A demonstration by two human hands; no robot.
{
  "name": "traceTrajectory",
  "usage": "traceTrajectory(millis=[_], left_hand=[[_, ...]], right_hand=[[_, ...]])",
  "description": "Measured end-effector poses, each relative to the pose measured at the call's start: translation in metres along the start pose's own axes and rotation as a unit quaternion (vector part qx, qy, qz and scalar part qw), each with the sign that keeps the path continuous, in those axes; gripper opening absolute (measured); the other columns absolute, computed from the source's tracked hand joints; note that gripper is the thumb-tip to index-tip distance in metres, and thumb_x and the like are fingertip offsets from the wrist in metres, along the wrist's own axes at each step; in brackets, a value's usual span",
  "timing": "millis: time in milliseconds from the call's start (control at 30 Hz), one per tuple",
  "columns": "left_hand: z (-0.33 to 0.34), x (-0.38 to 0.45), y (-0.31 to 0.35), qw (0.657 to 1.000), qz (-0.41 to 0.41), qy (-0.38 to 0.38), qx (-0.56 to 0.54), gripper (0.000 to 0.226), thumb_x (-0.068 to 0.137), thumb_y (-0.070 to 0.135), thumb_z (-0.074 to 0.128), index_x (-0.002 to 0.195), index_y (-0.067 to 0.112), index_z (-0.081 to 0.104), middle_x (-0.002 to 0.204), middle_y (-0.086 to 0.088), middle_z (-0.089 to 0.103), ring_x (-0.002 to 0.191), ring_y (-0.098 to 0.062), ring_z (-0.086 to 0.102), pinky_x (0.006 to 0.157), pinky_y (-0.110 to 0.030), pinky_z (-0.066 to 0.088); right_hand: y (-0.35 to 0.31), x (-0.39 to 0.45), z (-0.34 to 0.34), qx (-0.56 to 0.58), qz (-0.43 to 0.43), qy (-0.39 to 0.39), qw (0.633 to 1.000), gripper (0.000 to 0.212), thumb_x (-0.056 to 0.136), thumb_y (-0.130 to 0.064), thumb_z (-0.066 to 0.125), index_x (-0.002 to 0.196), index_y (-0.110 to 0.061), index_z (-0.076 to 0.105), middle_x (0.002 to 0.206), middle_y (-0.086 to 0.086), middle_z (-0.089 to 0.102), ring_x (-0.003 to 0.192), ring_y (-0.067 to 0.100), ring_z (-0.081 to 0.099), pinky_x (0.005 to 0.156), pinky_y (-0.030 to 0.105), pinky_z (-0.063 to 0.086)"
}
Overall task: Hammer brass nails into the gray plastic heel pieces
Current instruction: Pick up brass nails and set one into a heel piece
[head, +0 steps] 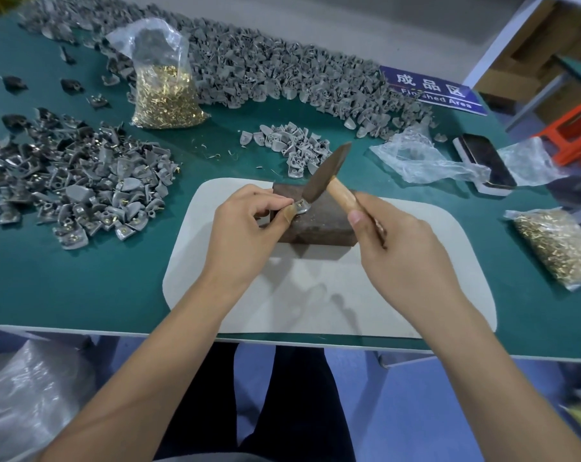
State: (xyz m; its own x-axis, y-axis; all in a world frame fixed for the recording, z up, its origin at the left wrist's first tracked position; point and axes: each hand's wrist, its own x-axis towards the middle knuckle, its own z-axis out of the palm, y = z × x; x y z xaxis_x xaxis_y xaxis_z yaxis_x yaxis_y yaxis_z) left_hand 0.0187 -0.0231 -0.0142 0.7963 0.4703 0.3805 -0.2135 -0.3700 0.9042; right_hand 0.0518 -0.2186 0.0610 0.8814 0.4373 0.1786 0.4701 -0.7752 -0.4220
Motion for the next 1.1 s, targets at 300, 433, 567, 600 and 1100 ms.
traceTrajectory(millis=[300,433,567,600,1100], left_hand=[[-0.0010,0.0008,0.0013,1.000,0.005,-0.012,-0.005,0.032,0.090,0.018,0.077,0.089,0.049,0.071,0.094,0.011,0.070,0.092,-0.007,0.067,0.079,-0.013,0.051],[-0.0005,-0.0002,0.0001,1.000,0.008,-0.015,0.001,0.031,0.091,0.018,0.077,0.088,0.048,0.071,0.094,0.008,0.070,0.092,-0.011,0.068,0.083,-0.023,0.055],[-0.0020,0.0003,0.0006,1.000,0.004,-0.010,-0.011,0.029,0.090,0.019,0.077,0.088,0.048,0.073,0.095,0.008,0.070,0.093,-0.013,0.069,0.085,-0.032,0.057],[-0.0018,0.0008,0.0004,1.000,0.006,-0.013,-0.007,0.028,0.091,0.019,0.076,0.089,0.047,0.073,0.095,0.008,0.070,0.094,-0.013,0.069,0.085,-0.035,0.057],[-0.0025,-0.0002,0.0005,1.000,-0.023,-0.018,0.000,0.022,0.090,0.017,0.077,0.090,0.039,0.075,0.095,0.006,0.070,0.091,-0.008,0.067,0.084,-0.029,0.056]], right_hand=[[-0.0017,-0.0040,0.0021,0.015,0.004,0.005,1.000,0.021,0.107,-0.044,0.038,0.119,-0.036,0.054,0.067,-0.003,0.055,0.066,0.029,0.055,0.060,0.044,0.050],[-0.0010,-0.0039,0.0035,0.008,-0.007,0.020,1.000,0.019,0.107,-0.044,0.038,0.115,-0.034,0.052,0.065,-0.004,0.053,0.064,0.030,0.053,0.057,0.042,0.047],[-0.0028,-0.0048,0.0060,-0.012,-0.018,0.022,1.000,0.021,0.106,-0.044,0.038,0.120,-0.037,0.052,0.068,-0.005,0.056,0.067,0.032,0.055,0.056,0.041,0.045],[-0.0026,-0.0042,0.0060,-0.005,-0.015,0.033,0.999,0.021,0.107,-0.044,0.038,0.122,-0.037,0.052,0.066,-0.005,0.054,0.065,0.031,0.053,0.055,0.041,0.045],[-0.0082,0.0006,-0.0006,-0.029,-0.029,-0.004,0.999,0.017,0.107,-0.042,0.038,0.110,-0.032,0.051,0.068,-0.003,0.054,0.068,0.034,0.054,0.059,0.044,0.047]])
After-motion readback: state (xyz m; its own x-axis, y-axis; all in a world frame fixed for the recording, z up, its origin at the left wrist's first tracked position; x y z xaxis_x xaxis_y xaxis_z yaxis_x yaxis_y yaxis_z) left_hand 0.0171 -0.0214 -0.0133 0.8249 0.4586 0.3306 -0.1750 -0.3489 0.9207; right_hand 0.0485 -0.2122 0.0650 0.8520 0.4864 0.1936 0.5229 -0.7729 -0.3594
